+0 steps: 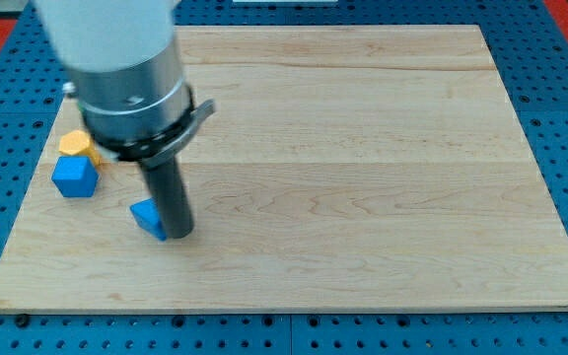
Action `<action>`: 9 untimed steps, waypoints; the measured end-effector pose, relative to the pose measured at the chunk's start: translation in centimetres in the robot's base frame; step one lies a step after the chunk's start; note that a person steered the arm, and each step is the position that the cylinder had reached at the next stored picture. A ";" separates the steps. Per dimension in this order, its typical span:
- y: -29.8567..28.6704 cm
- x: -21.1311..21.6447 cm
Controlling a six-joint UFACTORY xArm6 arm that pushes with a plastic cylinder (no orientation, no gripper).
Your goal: Place the blue triangle below the blue cube
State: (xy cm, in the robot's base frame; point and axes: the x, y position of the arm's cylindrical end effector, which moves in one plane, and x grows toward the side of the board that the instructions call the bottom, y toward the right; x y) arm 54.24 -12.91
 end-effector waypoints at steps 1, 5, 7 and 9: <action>-3.3 0.4; -3.0 -1.6; -7.1 -1.7; -8.1 -2.7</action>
